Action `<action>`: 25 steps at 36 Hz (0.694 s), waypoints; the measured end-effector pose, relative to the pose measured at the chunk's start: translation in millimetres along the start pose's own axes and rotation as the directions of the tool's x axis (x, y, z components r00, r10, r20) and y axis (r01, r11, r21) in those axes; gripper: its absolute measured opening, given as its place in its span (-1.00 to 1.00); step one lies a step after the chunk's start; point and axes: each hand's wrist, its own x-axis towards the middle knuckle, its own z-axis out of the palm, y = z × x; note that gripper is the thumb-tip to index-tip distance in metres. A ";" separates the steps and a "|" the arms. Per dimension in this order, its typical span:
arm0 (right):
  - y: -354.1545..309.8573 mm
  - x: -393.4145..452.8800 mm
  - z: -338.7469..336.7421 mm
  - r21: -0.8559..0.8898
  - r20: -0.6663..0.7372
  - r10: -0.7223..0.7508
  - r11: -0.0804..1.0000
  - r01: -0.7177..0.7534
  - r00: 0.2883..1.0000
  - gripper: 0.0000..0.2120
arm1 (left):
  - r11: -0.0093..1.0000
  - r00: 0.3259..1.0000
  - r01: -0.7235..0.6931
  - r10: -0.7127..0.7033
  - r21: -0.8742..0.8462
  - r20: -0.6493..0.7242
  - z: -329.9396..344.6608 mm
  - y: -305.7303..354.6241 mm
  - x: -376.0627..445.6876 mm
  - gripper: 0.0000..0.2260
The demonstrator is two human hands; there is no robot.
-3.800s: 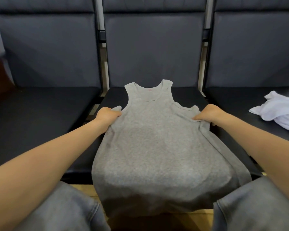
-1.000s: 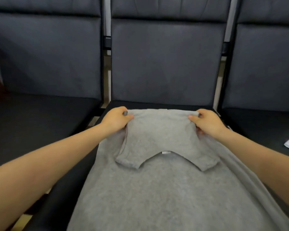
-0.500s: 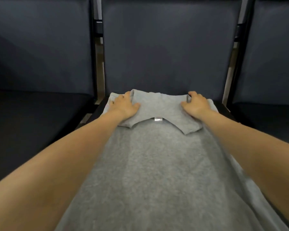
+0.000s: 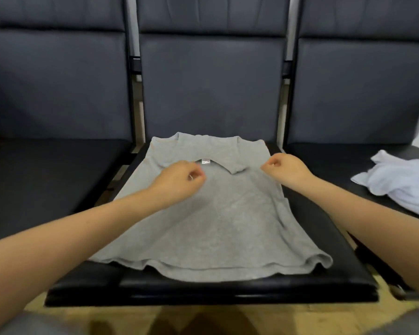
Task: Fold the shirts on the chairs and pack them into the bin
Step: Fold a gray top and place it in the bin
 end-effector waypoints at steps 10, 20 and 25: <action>23.0 -76.9 -24.8 -0.138 0.328 0.252 0.966 -0.217 0.910 -0.65 | 0.942 0.908 -0.318 0.270 0.107 0.319 23.4 37.9 -110.7 -0.46; 41.6 -96.5 -33.9 -0.093 0.031 0.234 0.969 -0.231 0.972 -0.75 | 0.908 0.894 -0.401 0.358 0.123 0.271 29.9 27.3 -127.6 -0.37; 49.0 -107.3 -32.4 -0.341 0.016 0.140 0.931 -0.126 0.990 -0.84 | 0.932 0.917 -0.357 0.337 0.063 0.212 31.3 28.1 -126.5 -0.50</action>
